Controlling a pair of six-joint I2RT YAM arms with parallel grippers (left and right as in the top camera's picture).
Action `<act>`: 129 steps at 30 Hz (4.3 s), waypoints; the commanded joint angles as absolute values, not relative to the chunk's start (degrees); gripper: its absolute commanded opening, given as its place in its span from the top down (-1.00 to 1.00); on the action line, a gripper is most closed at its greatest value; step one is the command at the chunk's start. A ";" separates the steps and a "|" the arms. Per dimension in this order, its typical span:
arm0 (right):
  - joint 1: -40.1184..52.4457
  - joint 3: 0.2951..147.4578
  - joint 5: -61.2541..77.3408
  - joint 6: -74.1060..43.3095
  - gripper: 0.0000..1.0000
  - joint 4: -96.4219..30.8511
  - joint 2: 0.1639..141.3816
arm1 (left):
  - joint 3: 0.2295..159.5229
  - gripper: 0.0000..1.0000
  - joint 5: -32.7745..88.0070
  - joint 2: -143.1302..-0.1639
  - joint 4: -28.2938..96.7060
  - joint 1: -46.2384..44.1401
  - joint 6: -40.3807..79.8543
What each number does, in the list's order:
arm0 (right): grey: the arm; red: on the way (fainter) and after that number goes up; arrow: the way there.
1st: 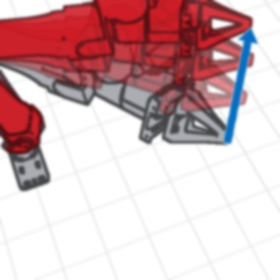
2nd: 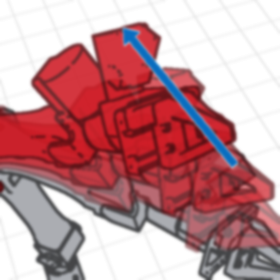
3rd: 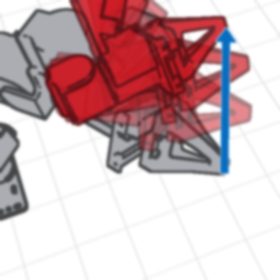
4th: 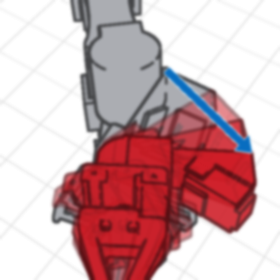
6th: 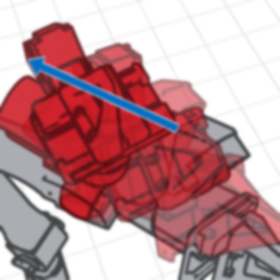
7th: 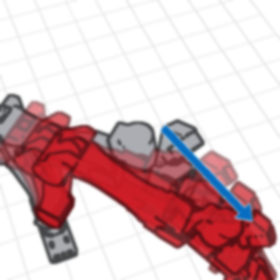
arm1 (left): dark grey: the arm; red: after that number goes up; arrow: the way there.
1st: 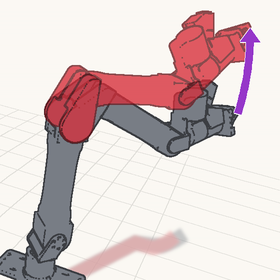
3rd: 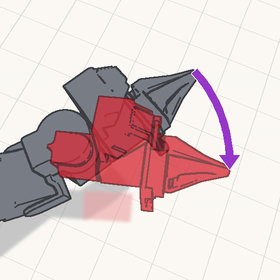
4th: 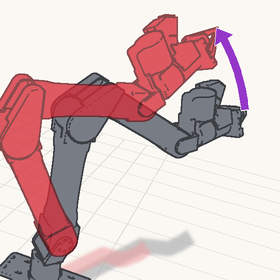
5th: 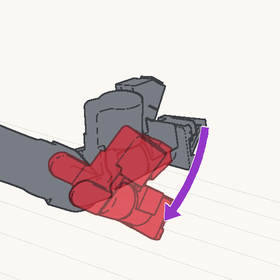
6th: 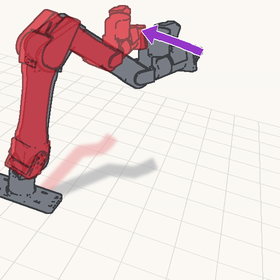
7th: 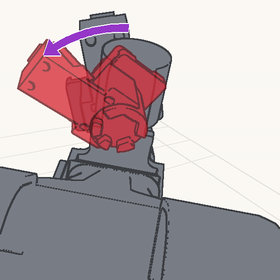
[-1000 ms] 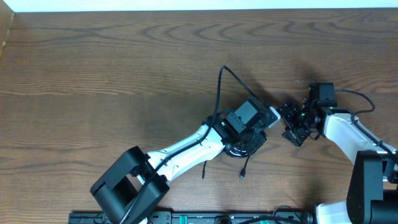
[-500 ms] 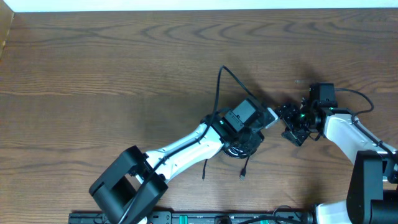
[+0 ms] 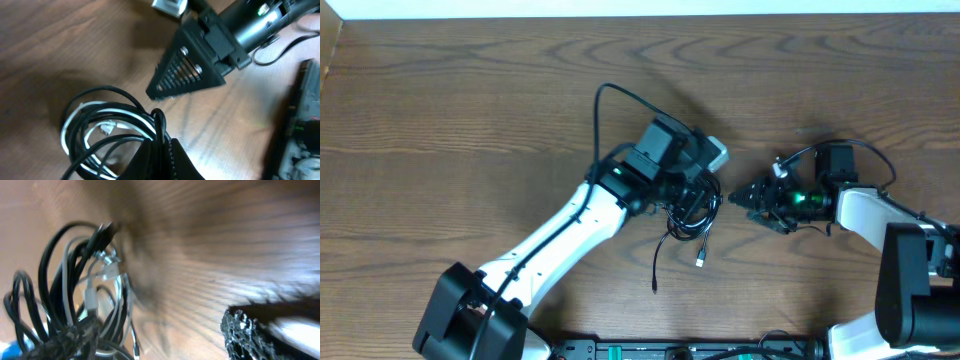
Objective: Untangle cables
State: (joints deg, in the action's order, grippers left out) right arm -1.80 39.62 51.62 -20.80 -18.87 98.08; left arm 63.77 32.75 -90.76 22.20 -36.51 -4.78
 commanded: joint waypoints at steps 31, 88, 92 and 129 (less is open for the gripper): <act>9.34 37.71 89.32 12.56 0.31 -6.15 100.36 | 64.20 0.85 83.44 -90.21 21.58 -14.26 -5.15; 8.93 37.71 89.54 -1.41 0.46 18.50 99.72 | 64.10 0.85 84.44 -90.21 20.27 -12.19 -5.54; 9.10 37.71 89.54 -7.33 0.45 24.93 99.63 | 64.10 0.85 84.44 -90.21 20.29 -11.29 -5.52; 11.46 37.71 87.83 -14.74 0.46 34.17 99.63 | 64.07 0.85 85.54 -90.21 22.48 -11.33 -4.23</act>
